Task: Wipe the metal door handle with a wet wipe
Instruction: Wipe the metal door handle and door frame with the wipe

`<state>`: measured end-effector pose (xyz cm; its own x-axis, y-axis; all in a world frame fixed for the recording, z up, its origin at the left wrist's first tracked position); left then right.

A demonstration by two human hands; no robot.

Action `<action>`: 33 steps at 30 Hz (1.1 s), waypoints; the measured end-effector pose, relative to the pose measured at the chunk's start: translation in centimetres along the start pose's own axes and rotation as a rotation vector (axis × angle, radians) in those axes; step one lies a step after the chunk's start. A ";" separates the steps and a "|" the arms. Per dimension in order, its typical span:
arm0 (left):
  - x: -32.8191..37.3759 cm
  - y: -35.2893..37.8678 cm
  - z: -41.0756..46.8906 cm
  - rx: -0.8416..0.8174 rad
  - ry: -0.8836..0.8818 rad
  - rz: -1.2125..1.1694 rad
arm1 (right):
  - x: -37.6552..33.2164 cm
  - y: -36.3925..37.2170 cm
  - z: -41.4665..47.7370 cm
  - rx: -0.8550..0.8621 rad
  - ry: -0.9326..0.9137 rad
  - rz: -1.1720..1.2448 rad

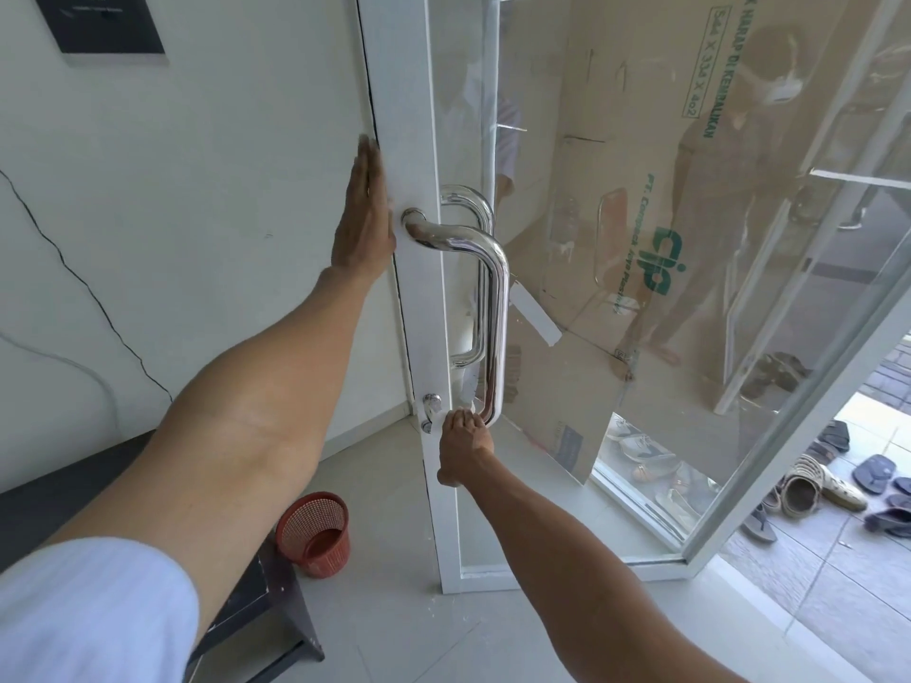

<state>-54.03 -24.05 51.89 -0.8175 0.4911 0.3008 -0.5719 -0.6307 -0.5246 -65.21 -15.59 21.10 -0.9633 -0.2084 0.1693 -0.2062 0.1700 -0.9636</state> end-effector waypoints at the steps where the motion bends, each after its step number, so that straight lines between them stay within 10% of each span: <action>1: 0.4 -0.1 -0.7 0.045 0.068 0.089 | 0.0 0.0 0.0 -0.004 0.002 0.003; 33: 0.4 0.3 -4.4 0.045 0.223 0.197 | -0.3 0.0 0.2 -0.004 0.011 0.067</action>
<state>-54.19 -21.41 48.40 -0.8807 0.4734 0.0122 -0.4105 -0.7504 -0.5181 -64.89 -15.68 21.04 -0.9767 -0.1858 0.1072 -0.1422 0.1866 -0.9721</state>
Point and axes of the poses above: each hand's wrist, its own z-axis towards the middle knuckle, its own y-axis out of the palm, x = y × z, the point moved 7 cm from there along z, towards the middle knuckle, and after that the axes turned 4 degrees about x, right-handed, at the moved point
